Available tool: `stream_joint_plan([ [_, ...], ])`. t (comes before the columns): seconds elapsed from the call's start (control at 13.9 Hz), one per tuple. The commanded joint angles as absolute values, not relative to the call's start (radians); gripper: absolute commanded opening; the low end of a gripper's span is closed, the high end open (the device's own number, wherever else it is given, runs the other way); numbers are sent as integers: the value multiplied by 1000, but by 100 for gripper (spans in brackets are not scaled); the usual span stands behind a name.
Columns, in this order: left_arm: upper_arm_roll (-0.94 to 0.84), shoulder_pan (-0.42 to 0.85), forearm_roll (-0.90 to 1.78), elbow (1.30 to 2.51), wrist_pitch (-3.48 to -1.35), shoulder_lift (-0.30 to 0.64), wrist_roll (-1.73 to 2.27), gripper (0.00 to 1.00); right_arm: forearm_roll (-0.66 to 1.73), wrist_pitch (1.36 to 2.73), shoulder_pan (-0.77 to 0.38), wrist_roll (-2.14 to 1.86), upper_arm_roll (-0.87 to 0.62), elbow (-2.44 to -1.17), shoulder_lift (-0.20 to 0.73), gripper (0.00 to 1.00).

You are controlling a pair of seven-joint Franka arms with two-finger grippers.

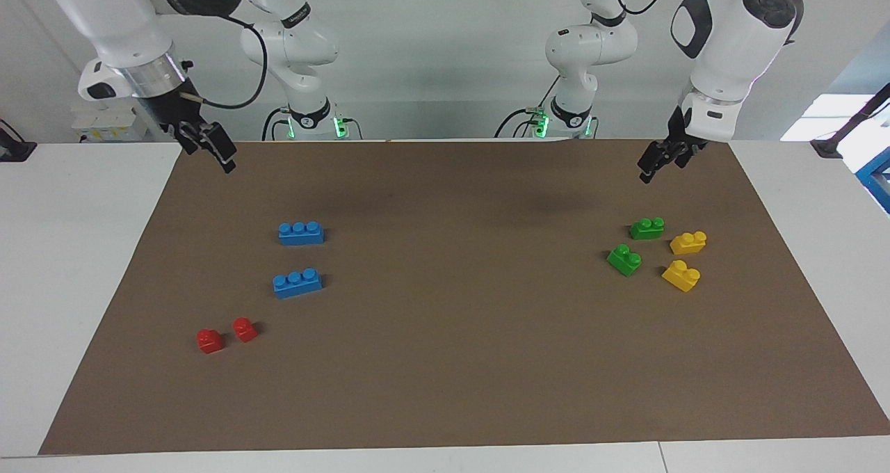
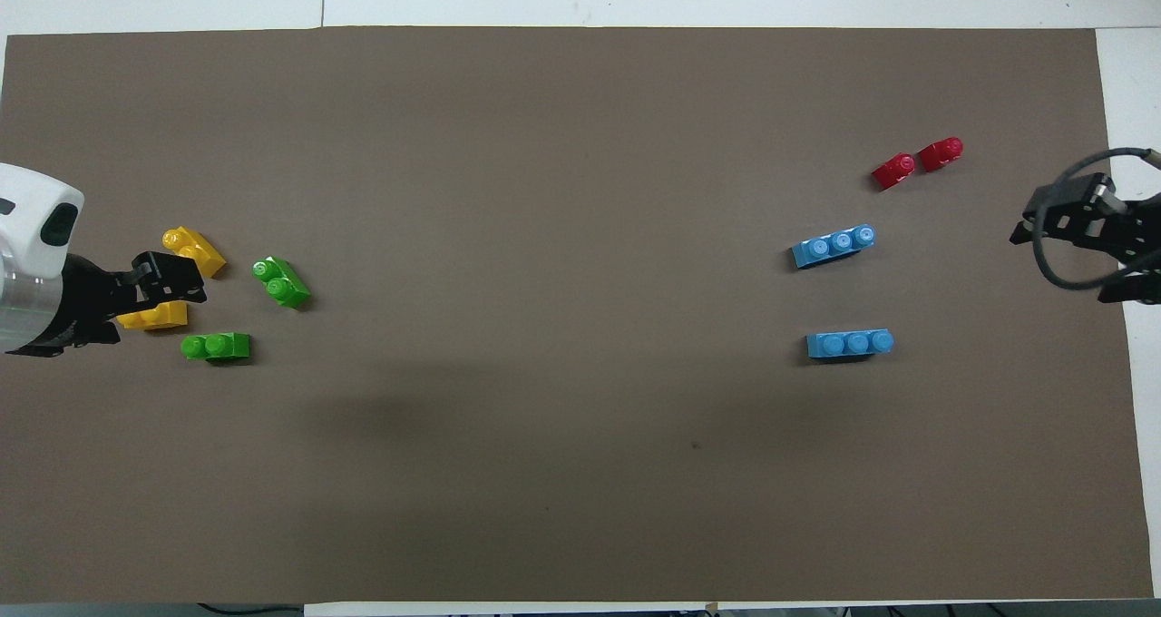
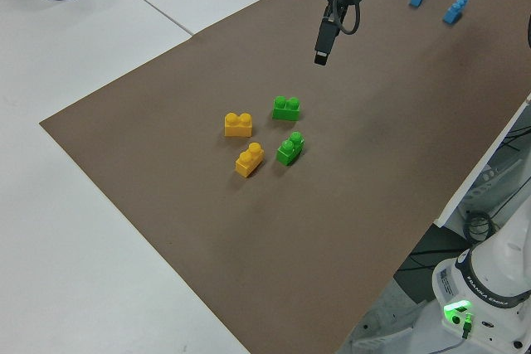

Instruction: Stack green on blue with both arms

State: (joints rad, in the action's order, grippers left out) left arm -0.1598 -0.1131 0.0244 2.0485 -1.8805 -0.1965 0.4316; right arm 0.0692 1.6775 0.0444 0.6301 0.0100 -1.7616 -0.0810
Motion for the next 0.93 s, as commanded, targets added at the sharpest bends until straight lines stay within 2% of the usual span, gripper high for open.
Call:
stream_joint_plan([
  [0.0, -160, -118, 25, 2128, -2024, -169, 526, 100, 133, 1747, 46, 820, 11, -1776, -9, 99],
  [0.14, -160, -114, 25, 2126, -2098, -91, 596, 100, 175, 1767, 60, 892, 11, -1776, 47, 99],
  [0.43, -160, -115, 25, 2125, -2193, -3, 693, 100, 228, 1818, 63, 1109, 12, -1782, 126, 98],
  [0.72, -158, -107, 18, 2117, -2278, 72, 762, 100, 245, 1851, 81, 1046, 11, -1798, 189, 98],
  [0.86, -158, -112, 18, 2117, -2295, 101, 762, 100, 245, 1911, 74, 1032, 9, -1822, 216, 98],
])
